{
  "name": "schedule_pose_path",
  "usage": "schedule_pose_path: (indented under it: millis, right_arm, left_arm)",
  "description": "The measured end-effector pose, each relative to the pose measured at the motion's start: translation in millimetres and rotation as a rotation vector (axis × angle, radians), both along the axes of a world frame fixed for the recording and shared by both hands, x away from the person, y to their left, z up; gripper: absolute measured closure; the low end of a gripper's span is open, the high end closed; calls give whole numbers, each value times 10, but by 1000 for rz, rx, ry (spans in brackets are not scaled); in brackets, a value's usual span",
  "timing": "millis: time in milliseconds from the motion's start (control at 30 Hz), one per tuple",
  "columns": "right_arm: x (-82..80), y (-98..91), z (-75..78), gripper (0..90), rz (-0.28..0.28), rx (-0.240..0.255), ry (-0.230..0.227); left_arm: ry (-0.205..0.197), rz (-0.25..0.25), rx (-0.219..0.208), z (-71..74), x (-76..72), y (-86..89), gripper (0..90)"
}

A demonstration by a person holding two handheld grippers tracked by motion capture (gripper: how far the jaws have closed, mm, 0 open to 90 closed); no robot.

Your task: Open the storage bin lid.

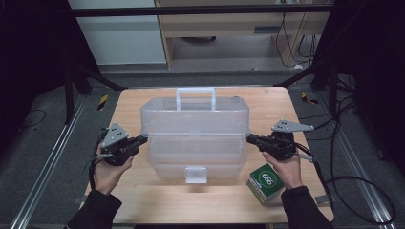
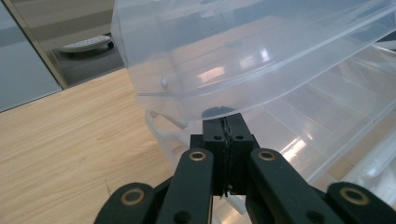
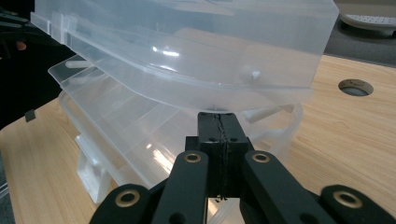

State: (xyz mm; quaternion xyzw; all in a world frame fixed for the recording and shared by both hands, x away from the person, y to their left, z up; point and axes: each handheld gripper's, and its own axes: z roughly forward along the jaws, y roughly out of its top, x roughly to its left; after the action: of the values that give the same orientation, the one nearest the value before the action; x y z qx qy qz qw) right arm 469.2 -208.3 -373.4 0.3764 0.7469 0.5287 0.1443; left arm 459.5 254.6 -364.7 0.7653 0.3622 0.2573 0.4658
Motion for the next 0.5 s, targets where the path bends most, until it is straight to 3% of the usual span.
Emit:
schedule_pose_path:
  millis: [333,500]
  right_arm:
    - [-3,3,-29,900,8,9,1]
    - [-11,2,-38,900,9,-1,9]
  left_arm:
    - [1,4,13,-66,-1,-11,881]
    - [-6,43,33,-104,-16,20,823]
